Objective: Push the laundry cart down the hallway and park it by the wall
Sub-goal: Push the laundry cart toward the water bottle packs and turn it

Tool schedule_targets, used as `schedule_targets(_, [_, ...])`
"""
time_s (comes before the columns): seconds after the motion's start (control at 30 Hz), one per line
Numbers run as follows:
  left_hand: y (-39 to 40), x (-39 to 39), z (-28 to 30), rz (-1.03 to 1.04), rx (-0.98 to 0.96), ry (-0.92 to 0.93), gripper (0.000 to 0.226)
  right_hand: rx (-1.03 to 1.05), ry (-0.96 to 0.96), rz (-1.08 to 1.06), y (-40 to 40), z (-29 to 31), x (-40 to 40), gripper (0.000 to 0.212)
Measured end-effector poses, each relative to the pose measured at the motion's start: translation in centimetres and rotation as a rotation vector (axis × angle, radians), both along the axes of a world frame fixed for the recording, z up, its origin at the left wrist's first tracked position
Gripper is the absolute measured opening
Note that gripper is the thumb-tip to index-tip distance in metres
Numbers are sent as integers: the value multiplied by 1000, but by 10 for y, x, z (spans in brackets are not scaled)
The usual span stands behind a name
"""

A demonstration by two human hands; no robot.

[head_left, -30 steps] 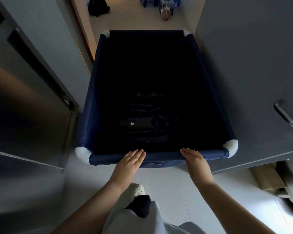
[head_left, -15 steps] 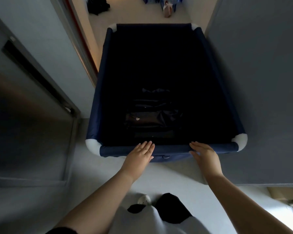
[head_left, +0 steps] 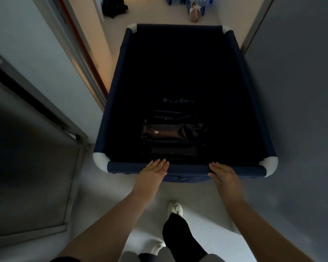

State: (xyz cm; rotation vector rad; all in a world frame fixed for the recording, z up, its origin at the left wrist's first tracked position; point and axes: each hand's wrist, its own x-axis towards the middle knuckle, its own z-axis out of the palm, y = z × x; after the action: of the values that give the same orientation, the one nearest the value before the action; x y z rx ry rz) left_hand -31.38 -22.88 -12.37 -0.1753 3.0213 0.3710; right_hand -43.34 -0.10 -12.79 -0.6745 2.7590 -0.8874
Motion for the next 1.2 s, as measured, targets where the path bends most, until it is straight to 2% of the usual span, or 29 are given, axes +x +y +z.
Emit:
schedule_targets(0.3, [-59,-103,-13,28,-50,-109,56,18,-58,-6,-55,-1,-97,33])
schedule_targets(0.57, [-117,-202,-16,14,28,-223,61,44,-53,-34,-108,5,-183,33])
schedule_targets(0.77, [-160,-272,-22,16,72,-206,57,46,-55,-22,-147,4,-253,34])
schedule_targets(1.2, [-248,-429,-15,-52,60,-318,66,46,-74,-54,-236,13,-398,32])
